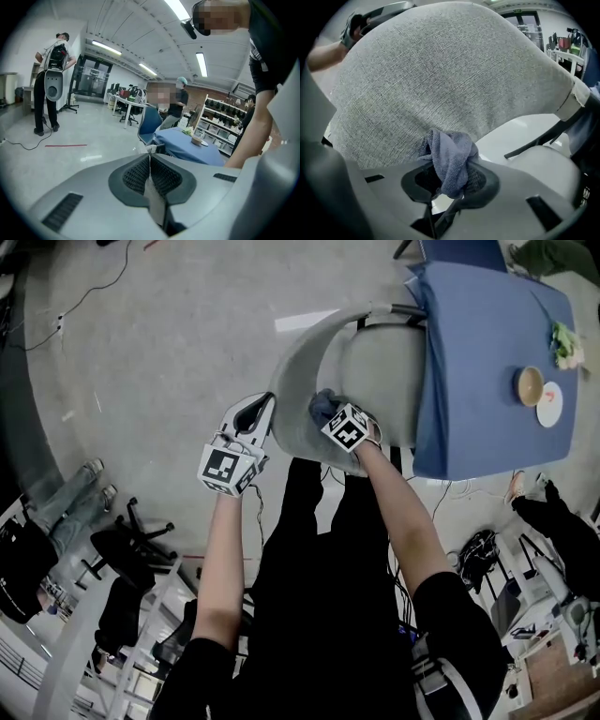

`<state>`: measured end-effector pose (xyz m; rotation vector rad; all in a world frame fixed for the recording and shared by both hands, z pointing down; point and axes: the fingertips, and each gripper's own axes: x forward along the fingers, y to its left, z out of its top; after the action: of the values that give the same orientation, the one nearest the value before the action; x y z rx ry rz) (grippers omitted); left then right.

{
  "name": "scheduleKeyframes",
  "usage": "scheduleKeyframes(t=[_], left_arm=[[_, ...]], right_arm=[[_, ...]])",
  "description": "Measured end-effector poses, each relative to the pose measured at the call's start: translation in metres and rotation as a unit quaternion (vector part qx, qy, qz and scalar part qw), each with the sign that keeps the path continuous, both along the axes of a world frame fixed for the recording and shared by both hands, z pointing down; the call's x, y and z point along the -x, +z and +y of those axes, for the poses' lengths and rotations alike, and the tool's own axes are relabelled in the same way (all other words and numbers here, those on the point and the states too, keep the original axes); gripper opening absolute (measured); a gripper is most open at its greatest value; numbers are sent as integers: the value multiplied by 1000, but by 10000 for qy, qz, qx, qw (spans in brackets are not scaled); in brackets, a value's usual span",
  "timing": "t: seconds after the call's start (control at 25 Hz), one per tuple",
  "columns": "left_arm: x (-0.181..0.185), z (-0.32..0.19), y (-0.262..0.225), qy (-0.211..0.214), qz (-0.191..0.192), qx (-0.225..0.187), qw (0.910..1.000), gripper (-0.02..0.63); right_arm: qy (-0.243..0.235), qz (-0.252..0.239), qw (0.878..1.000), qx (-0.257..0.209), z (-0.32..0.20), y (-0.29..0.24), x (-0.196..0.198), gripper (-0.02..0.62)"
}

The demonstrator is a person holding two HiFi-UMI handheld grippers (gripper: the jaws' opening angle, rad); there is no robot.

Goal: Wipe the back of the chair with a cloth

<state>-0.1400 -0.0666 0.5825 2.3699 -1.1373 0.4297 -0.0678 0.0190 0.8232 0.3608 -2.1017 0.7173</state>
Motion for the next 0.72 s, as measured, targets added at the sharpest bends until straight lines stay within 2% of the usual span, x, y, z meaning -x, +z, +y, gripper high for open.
scheduleKeyframes(t=[0.32,0.52,0.72], left_arm=[[1,-1,0,-72,49,-51,9999,26],[0,1,-2,-89,26,-85,9999,26],[-2,-1,2,-94,-23,-67,9999,26]], right_arm=[[38,-14,9992,-391,-41,-2,5,114],[310,-62,9983,-480,-65,-5,4,114],[165,22,9972,-735,-84,-3,3,115]])
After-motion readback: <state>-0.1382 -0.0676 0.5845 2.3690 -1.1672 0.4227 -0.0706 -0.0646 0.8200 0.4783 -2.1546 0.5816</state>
